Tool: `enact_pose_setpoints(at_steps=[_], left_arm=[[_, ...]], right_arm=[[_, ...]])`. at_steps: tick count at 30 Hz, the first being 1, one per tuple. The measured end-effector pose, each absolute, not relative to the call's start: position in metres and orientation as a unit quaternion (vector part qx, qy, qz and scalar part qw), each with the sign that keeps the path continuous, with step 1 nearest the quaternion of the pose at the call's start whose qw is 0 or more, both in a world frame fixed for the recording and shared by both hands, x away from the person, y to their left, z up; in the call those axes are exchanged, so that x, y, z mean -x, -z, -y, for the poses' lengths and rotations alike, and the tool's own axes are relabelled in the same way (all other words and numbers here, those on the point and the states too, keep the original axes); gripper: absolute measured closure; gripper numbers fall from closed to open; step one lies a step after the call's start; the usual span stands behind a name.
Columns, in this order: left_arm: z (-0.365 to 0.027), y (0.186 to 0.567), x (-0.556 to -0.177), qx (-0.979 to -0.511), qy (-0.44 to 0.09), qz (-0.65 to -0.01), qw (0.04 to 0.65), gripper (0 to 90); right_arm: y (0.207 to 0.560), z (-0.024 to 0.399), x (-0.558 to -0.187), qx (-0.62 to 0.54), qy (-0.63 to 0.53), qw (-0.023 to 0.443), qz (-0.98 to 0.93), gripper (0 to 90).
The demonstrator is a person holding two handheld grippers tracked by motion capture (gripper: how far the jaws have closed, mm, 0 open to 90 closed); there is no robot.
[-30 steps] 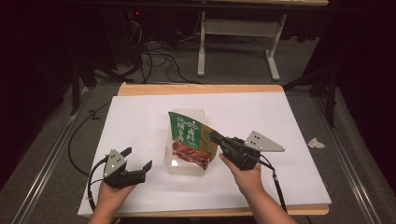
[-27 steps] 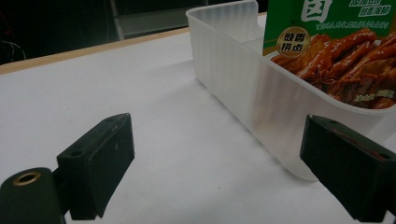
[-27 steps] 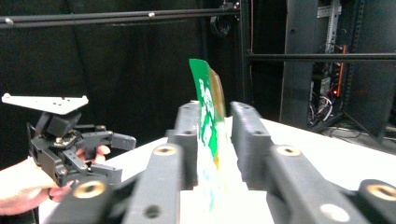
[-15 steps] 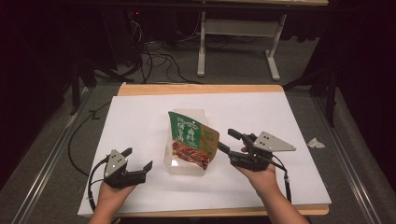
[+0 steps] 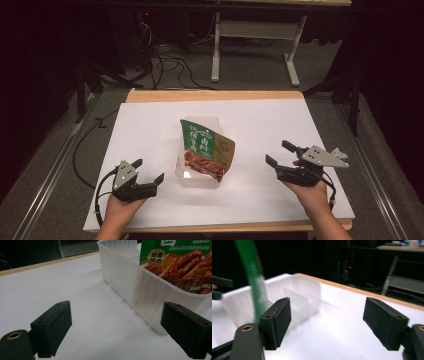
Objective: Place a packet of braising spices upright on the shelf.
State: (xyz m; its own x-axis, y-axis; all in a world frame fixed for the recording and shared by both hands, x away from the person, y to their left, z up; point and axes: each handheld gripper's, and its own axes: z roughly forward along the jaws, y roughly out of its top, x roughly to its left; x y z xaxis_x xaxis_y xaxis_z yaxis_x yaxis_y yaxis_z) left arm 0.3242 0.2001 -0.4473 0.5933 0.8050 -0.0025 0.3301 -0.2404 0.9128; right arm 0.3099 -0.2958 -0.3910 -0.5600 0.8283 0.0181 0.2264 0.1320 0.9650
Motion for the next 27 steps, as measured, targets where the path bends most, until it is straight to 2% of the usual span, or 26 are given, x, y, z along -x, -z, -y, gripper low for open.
enact_pose_setpoints(at_steps=[6,12,15,27], left_arm=[[-0.199,0.448,-0.324,-0.751,-0.242,-0.379,0.484,10.4],[-0.198,0.449,-0.325,-0.755,-0.24,-0.377,0.481,10.5],[-0.196,0.448,-0.325,-0.757,-0.241,-0.372,0.481,10.6],[-0.197,0.449,-0.324,-0.758,-0.239,-0.37,0.481,11.0]], right_arm=[[0.405,0.331,-0.296,-0.415,-0.515,0.294,-0.69,18.3],[0.432,0.355,-0.283,-0.45,-0.493,0.285,-0.688,21.4],[0.438,0.355,-0.286,-0.457,-0.49,0.274,-0.69,21.7],[0.436,0.352,-0.288,-0.446,-0.5,0.283,-0.686,22.0]])
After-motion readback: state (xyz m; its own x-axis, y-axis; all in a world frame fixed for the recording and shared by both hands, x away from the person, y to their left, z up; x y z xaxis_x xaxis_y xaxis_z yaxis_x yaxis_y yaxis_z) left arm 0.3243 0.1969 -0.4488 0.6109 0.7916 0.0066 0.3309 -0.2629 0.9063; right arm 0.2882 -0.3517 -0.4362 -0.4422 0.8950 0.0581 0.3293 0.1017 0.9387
